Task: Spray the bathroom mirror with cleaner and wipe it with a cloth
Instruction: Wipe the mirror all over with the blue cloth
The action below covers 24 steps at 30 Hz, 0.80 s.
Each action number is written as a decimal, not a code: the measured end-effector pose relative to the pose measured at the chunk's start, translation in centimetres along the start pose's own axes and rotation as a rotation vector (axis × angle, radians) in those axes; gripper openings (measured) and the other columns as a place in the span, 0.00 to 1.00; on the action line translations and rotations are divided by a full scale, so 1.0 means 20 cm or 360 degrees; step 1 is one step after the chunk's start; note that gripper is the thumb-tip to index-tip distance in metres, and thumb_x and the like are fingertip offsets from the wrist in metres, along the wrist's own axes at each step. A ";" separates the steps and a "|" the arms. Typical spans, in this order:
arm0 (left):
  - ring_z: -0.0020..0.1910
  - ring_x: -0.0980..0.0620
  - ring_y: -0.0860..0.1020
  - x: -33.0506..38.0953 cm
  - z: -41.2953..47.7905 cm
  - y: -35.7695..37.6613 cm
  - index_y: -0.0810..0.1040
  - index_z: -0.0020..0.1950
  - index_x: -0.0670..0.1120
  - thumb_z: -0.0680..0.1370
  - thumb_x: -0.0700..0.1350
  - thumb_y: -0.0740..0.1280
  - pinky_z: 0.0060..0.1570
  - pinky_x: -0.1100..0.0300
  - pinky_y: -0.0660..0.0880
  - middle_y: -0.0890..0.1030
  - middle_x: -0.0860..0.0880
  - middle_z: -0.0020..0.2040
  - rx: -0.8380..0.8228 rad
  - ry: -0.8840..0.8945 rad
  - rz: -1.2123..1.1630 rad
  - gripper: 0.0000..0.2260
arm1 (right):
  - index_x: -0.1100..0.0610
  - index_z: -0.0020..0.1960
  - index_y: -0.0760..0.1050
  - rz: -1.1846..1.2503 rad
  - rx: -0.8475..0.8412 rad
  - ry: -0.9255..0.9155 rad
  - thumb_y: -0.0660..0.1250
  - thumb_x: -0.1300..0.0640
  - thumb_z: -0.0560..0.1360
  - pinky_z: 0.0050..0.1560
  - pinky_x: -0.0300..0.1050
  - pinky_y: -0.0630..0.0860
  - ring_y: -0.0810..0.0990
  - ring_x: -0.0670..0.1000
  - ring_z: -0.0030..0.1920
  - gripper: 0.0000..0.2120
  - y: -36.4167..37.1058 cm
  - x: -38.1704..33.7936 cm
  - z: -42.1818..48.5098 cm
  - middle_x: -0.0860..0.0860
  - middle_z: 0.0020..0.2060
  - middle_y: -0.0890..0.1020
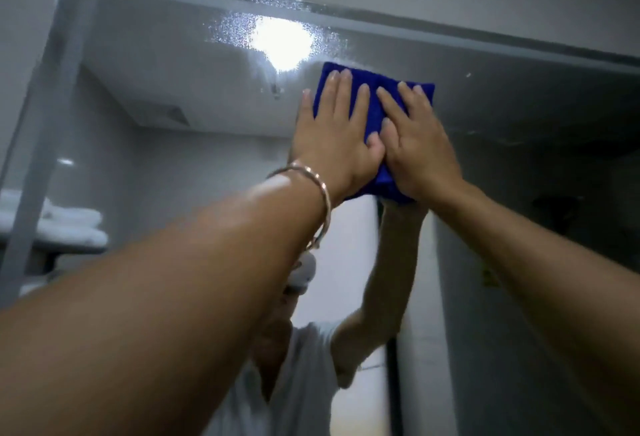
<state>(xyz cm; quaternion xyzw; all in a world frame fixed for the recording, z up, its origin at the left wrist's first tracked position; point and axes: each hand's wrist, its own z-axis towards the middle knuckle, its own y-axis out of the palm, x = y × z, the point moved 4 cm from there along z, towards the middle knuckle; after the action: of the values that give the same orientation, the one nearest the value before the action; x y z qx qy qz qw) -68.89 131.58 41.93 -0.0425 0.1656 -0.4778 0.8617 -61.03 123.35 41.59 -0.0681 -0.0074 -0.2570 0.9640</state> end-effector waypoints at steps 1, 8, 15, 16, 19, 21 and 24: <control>0.76 0.46 0.40 0.02 0.06 -0.01 0.42 0.77 0.44 0.81 0.53 0.46 0.72 0.47 0.41 0.41 0.43 0.77 0.0005 -0.0050 -0.0020 0.27 | 0.54 0.77 0.53 -0.0056 -0.0015 -0.0017 0.49 0.53 0.83 0.76 0.52 0.45 0.46 0.52 0.77 0.23 -0.02 0.01 0.06 0.52 0.77 0.52; 0.76 0.43 0.40 0.14 -0.12 0.08 0.40 0.76 0.42 0.81 0.52 0.42 0.74 0.46 0.42 0.40 0.40 0.77 0.0102 -0.0006 -0.0060 0.27 | 0.51 0.77 0.54 0.0065 0.0081 0.0026 0.45 0.50 0.81 0.76 0.49 0.46 0.47 0.48 0.77 0.24 0.02 0.12 -0.16 0.50 0.77 0.54; 0.74 0.40 0.35 0.40 -0.40 0.19 0.33 0.74 0.41 0.78 0.53 0.40 0.71 0.44 0.37 0.34 0.37 0.74 -0.0076 0.0142 0.0075 0.29 | 0.47 0.73 0.48 0.0068 -0.0039 0.0063 0.40 0.45 0.77 0.75 0.46 0.45 0.45 0.45 0.76 0.25 0.00 0.25 -0.57 0.45 0.75 0.50; 0.74 0.39 0.37 0.40 -0.35 0.18 0.34 0.74 0.40 0.78 0.54 0.40 0.72 0.44 0.39 0.36 0.37 0.75 -0.0025 0.0182 0.0148 0.30 | 0.47 0.74 0.48 0.0091 -0.0040 0.0050 0.40 0.45 0.77 0.75 0.45 0.44 0.44 0.45 0.76 0.26 -0.02 0.25 -0.54 0.45 0.76 0.50; 0.75 0.41 0.41 0.39 -0.09 0.12 0.39 0.76 0.42 0.79 0.55 0.43 0.73 0.45 0.44 0.39 0.38 0.76 -0.0003 0.0179 0.0282 0.30 | 0.49 0.77 0.51 0.0066 -0.0019 0.0036 0.44 0.49 0.81 0.76 0.49 0.44 0.44 0.49 0.77 0.25 -0.06 0.35 -0.30 0.50 0.77 0.50; 0.76 0.43 0.41 0.45 0.12 0.06 0.40 0.76 0.44 0.80 0.55 0.44 0.74 0.46 0.43 0.40 0.40 0.77 -0.0058 0.0026 0.0257 0.29 | 0.52 0.77 0.51 -0.0147 -0.0078 -0.0019 0.49 0.51 0.82 0.76 0.54 0.46 0.44 0.52 0.77 0.24 -0.12 0.47 -0.05 0.52 0.77 0.49; 0.75 0.43 0.39 0.54 0.29 0.04 0.39 0.76 0.43 0.81 0.53 0.43 0.74 0.48 0.41 0.39 0.40 0.76 -0.0141 -0.0206 0.0201 0.27 | 0.54 0.78 0.50 -0.0299 -0.0233 -0.0149 0.50 0.49 0.81 0.76 0.56 0.48 0.43 0.54 0.77 0.27 -0.16 0.57 0.17 0.53 0.78 0.48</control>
<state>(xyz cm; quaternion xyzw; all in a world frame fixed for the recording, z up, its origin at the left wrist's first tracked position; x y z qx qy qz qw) -60.98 122.41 44.61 -0.1008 0.1330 -0.4109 0.8963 -52.70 115.34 45.89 -0.1491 -0.0401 -0.3424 0.9268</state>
